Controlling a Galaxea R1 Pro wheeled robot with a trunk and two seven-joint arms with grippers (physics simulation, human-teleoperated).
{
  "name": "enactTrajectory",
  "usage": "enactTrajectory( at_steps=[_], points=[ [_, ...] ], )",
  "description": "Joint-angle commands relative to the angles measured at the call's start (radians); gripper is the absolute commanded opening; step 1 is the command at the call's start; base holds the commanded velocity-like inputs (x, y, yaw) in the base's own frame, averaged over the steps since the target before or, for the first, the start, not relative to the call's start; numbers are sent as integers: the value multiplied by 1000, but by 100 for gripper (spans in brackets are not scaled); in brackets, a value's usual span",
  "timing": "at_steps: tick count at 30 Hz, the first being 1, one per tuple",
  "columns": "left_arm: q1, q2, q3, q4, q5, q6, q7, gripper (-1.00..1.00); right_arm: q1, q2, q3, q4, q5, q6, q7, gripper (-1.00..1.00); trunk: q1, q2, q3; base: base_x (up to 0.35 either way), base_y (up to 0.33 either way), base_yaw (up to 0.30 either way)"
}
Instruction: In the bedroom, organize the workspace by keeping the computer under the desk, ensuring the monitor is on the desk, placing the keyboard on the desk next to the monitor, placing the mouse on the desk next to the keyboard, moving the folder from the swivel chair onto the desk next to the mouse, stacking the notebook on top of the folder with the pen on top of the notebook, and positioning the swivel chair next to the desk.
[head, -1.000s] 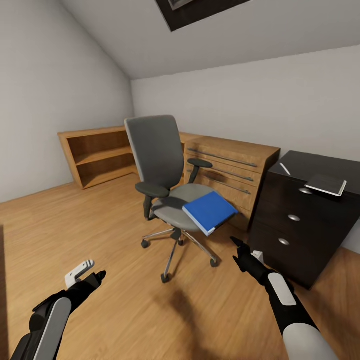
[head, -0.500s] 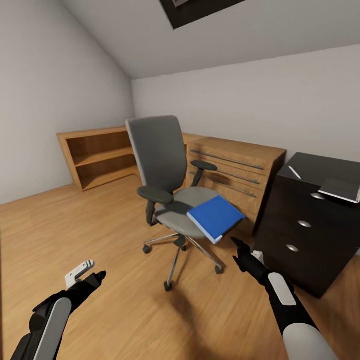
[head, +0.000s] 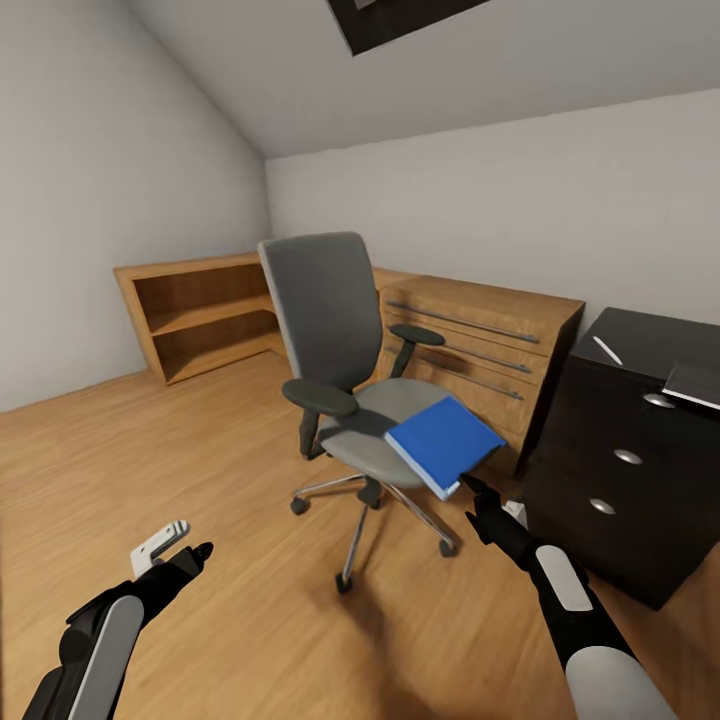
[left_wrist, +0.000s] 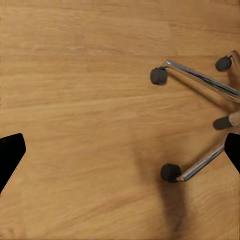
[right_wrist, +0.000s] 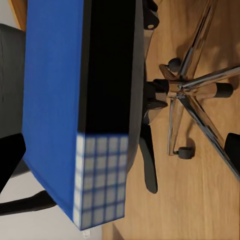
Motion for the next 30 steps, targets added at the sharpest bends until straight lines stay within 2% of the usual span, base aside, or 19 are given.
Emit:
enactTrajectory(
  at_steps=[1, 30],
  points=[
    [-1, 0, 0, -1, 11, 3, 9, 100, -1, 0, -3, 0, -3, 7, 1, 100, 0, 0, -1, 50, 48, 0],
    [-1, 0, 0, 16, 12, 3, 7, 100, -1, 2, 1, -2, -2, 10, 1, 100, 0, 0, -1, 53, 30, 0]
  ],
)
